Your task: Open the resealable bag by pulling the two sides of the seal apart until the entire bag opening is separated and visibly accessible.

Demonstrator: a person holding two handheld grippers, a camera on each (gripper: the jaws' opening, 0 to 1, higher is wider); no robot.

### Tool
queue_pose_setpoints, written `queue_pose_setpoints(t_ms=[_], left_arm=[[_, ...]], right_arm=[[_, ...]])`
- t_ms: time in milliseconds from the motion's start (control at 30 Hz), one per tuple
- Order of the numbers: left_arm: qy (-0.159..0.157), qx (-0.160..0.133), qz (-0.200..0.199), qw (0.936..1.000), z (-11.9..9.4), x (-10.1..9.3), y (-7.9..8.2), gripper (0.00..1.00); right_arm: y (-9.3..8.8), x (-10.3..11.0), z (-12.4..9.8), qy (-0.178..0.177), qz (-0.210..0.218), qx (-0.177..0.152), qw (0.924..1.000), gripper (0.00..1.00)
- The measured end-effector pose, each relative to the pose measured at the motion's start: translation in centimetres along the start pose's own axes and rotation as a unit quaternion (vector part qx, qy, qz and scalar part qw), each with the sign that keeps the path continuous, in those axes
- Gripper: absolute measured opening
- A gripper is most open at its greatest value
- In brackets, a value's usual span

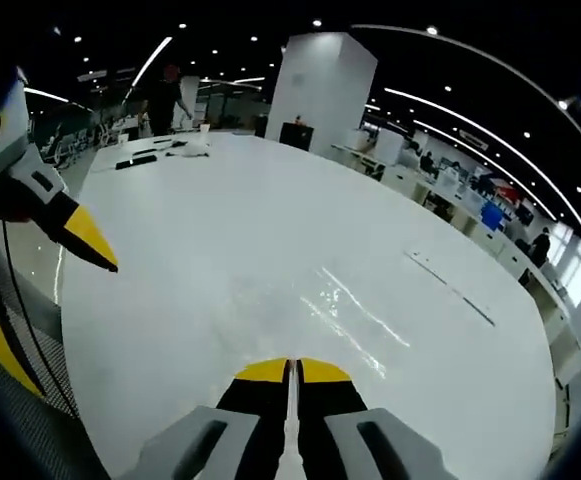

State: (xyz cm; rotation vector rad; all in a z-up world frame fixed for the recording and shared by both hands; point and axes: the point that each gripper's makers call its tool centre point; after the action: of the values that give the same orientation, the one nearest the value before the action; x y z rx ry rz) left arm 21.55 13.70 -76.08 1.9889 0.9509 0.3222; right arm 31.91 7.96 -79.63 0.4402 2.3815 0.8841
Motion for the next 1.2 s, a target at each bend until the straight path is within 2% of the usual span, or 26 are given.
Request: queue_pose_setpoints(t_ms=[233, 500, 567, 633, 833, 867, 933, 1000, 1167, 1200], left_arm=[[0.002, 0.002, 0.007, 1.0000, 0.1, 0.0, 0.0, 0.57], [-0.006, 0.011, 0.012, 0.9998, 0.4, -0.7, -0.4, 0.57], [-0.005, 0.015, 0.012, 0.9998, 0.4, -0.7, -0.4, 0.57], [-0.004, 0.015, 0.015, 0.9998, 0.2, -0.8, -0.1, 0.57], [0.001, 0.008, 0.015, 0.9999, -0.1, -0.6, 0.7, 0.59], [0.001, 0.005, 0.011, 0.9999, -0.5, -0.6, 1.1, 0.60], [0.009, -0.023, 0.001, 0.9997, -1.0, -0.5, 2.5, 0.61], [0.012, -0.030, -0.004, 0.9995, -1.4, -0.6, 3.1, 0.61], [0.024, -0.036, -0.007, 0.9991, -1.9, -0.5, 3.3, 0.64], [0.022, -0.034, -0.012, 0.9991, -2.2, -0.7, 3.3, 0.64]], right_arm=[[-0.8, 0.7, -0.4, 0.004, 0.003, 0.010, 0.9999, 0.03], [-1.8, 0.6, -2.2, 0.000, 0.043, 0.015, 0.9990, 0.09], [-2.0, 0.7, -2.9, 0.004, 0.068, 0.016, 0.9975, 0.09], [-1.8, 0.4, -3.7, -0.005, 0.094, 0.003, 0.9956, 0.10], [-2.6, -0.5, -6.1, -0.020, 0.133, 0.002, 0.9909, 0.18], [-2.7, -0.7, -6.5, -0.023, 0.132, 0.006, 0.9910, 0.20], [-2.8, -1.1, -7.7, -0.035, 0.110, 0.011, 0.9933, 0.24], [-2.9, -1.2, -8.8, -0.043, 0.108, 0.009, 0.9931, 0.28], [-2.6, -1.6, -10.8, -0.061, 0.140, -0.016, 0.9882, 0.34], [-2.5, -2.3, -11.4, -0.088, 0.150, -0.027, 0.9843, 0.36]])
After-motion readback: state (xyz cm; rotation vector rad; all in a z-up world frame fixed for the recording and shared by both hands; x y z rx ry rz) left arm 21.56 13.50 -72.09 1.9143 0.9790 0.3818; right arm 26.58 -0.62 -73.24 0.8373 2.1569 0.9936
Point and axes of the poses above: the point that each gripper's makers call its tool centre point, and the gripper's own axes: z roughly forward along the fingers, x roughly to its left, y roughly out of its top, and after that the axes turned 15 degrees about -z, right-handed
